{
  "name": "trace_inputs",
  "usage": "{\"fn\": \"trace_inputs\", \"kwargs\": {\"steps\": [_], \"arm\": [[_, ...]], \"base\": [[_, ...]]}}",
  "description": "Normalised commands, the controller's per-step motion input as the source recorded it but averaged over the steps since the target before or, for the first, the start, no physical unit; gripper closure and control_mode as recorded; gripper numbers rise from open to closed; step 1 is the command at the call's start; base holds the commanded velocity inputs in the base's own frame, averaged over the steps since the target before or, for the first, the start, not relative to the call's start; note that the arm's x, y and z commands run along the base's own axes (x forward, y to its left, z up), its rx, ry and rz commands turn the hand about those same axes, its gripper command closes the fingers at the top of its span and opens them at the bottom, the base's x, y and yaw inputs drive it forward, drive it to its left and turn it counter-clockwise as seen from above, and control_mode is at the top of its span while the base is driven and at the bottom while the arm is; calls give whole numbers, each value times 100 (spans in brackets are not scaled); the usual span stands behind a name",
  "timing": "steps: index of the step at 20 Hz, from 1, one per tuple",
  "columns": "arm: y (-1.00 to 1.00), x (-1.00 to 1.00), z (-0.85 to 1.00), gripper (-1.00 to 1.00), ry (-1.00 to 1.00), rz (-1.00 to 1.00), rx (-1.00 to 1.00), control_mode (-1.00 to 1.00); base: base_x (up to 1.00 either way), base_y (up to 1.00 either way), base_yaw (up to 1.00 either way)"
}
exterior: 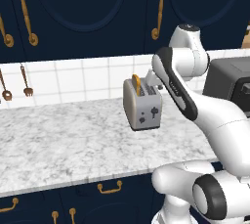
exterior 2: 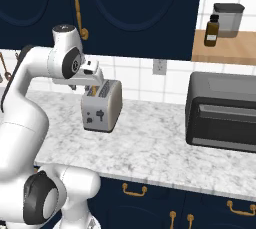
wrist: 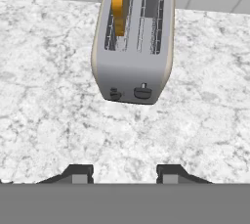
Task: Start the toaster. Once the lever pops up, take the bread to the plate on the dining counter.
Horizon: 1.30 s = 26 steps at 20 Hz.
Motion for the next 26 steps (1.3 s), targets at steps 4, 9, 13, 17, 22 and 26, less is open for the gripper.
{"fn": "trace_inputs", "kwargs": {"steps": [4, 9, 13, 17, 22, 26], "arm": [[0, -5, -1, -100, 0, 0, 0, -100], [0, -9, -27, -100, -14, 0, 0, -100], [0, 0, -42, -100, -17, -1, 0, -100], [1, 1, -45, 100, -15, -3, -4, -100], [0, 18, -43, 100, -4, -4, -3, -100], [0, 37, -45, 100, 0, -2, 0, -100]], "base": [[0, 0, 0], [0, 0, 0], [0, 0, 0], [0, 0, 0], [0, 0, 0], [0, 0, 0]]}}
